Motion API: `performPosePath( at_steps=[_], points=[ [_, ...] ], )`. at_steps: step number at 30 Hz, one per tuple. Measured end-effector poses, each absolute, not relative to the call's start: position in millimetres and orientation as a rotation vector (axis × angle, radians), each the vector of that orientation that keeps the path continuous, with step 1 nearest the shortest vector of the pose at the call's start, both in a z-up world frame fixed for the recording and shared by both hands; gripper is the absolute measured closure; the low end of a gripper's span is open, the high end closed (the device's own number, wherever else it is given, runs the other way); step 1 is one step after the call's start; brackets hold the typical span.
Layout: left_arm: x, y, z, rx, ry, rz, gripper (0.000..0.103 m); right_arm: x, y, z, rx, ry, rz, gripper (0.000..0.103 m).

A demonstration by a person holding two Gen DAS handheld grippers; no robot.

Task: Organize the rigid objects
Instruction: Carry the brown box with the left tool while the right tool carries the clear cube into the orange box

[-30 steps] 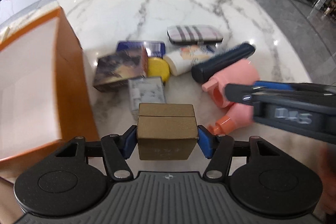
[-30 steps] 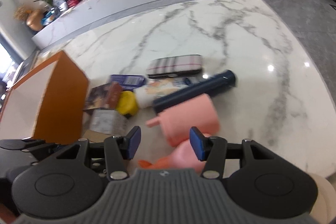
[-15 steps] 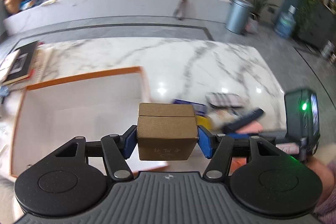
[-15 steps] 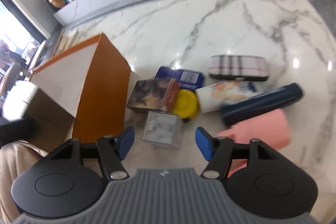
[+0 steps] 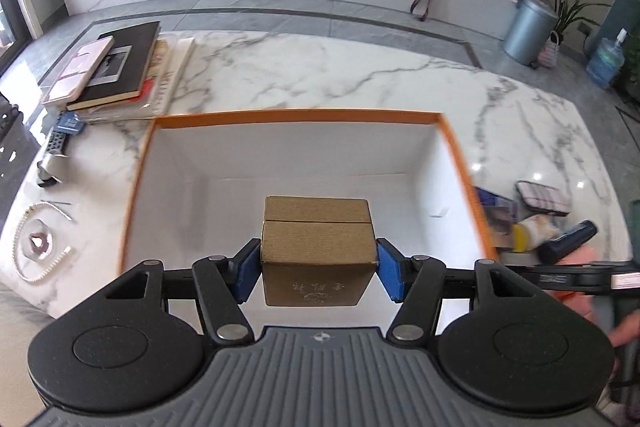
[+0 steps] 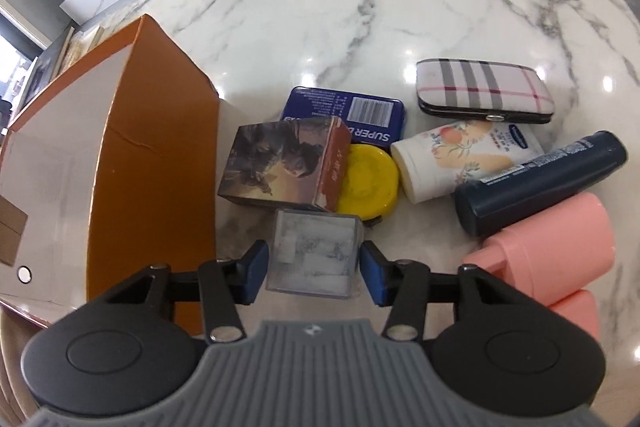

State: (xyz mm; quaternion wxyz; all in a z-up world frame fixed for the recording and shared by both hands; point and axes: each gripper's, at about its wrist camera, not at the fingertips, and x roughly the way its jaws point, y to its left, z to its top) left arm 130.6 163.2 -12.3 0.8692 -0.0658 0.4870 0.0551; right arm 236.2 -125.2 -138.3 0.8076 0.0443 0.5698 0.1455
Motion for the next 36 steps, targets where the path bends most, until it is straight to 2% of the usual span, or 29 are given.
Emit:
performPosePath(
  at_steps=[3,7,11,13,16,22,26,36],
  points=[
    [131.9,181.3,-13.5,-0.108,1.027,0.118,0.034,226.9,-128.1,-121.0,0.088,1.197,0.296,0.052],
    [144.6,200.3,-15.4,-0.070,1.022,0.110,0.034,216.4,-124.0,-66.5,0.126,1.095,0.339,0.052],
    [161.5,213.7,-23.7,-0.083,0.995,0.107,0.034,218.7,-87.3,-11.9,0.120,0.959,0.464,0.052],
    [169.4,216.3,-34.0,-0.080,0.994,0.096,0.034,226.3,-59.8,-3.2,0.137,0.950,0.548,0.052],
    [177.3,218.5,-48.8,-0.031,0.983,0.104,0.034,242.4,-10.2,-12.3,0.122,0.987,0.624,0.052],
    [190.1,218.7,-66.8,0.049,0.966,0.114,0.034,285.8,56.5,-77.1,0.174,1.179,0.624,0.052],
    [201.6,217.0,-78.5,0.060,0.991,0.117,0.034,303.8,78.3,-108.9,0.193,1.214,0.583,0.052],
    [221.9,220.4,-104.9,0.070,1.072,0.195,0.034,317.9,101.1,-132.1,0.170,1.232,0.567,0.052]
  ],
)
